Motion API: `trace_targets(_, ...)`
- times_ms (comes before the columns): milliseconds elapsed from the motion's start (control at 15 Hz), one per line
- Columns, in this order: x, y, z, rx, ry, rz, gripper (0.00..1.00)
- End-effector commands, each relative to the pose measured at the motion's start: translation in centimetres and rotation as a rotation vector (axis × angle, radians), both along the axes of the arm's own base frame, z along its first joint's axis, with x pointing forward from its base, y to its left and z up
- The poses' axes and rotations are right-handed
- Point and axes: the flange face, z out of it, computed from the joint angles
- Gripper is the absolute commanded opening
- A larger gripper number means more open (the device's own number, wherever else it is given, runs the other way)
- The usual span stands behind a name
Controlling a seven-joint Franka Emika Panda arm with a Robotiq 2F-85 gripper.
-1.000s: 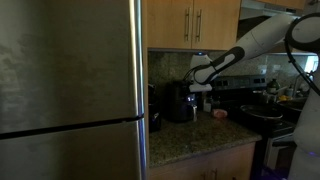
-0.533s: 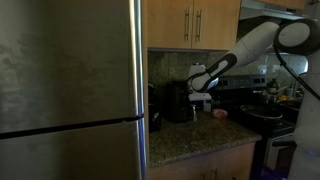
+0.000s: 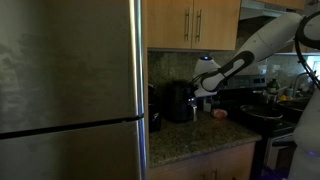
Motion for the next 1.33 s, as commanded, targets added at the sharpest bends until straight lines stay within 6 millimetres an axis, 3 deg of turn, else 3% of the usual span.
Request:
trace_targets(0,-0.2,-0.2,0.0,0.0,0.0,0.001,1.0)
trace_targets(267,0.2,-0.9,-1.4,0.034,0.004,-0.019,1.0)
trace_targets(333,5.3,2.1,-0.8,0.047,0.013,-0.037,1.0)
trace_targets(467,7.2,2.9,-0.6,0.072,-0.003,-0.061,1.0)
trace_targets(600,9.9,5.2,0.1,0.114,-0.029,-0.054,1.0)
trace_targets(667,6.7,3.3,0.1,0.089,-0.029,-0.049,1.0)
trace_targets(867,9.4,5.0,-0.2,0.112,-0.039,-0.043,1.0)
trace_targets(1267,8.3,3.3,0.4,0.043,0.014,-0.12,1.0)
